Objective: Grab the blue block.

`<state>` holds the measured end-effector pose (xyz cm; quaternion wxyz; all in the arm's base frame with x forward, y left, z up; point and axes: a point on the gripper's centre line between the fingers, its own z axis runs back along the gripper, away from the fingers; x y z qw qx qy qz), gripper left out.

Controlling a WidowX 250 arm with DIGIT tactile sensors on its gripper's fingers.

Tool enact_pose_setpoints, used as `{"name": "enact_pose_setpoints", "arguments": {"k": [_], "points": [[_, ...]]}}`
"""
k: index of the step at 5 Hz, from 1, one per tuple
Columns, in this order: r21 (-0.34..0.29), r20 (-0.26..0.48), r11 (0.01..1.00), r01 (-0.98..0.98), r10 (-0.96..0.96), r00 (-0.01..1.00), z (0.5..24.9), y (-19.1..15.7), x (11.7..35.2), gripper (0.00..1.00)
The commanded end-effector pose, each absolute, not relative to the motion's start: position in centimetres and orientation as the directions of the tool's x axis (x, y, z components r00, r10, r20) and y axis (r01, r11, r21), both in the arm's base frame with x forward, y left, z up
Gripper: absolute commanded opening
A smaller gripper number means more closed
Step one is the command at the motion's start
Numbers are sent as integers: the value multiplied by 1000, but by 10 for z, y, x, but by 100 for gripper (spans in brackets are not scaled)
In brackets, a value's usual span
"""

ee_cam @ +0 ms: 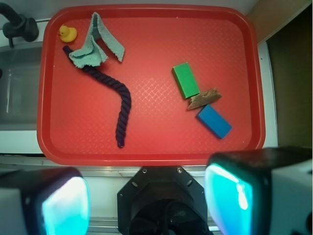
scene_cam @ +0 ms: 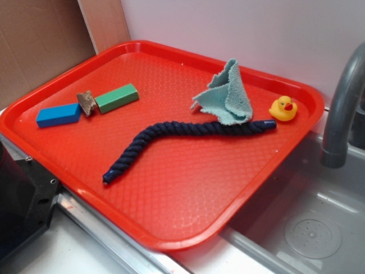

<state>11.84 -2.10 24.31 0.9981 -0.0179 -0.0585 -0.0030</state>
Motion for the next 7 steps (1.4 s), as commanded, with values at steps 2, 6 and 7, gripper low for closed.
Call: {"name": "enact_pose_setpoints", "arguments": {"k": [2, 6, 7], "points": [[-22, 204, 986, 164, -156, 966, 198, 22, 144, 100], [-24, 141, 966, 259, -253, 957, 87, 97, 166, 100], [16, 183, 945, 327, -324, 928, 75, 109, 160, 100]]}}
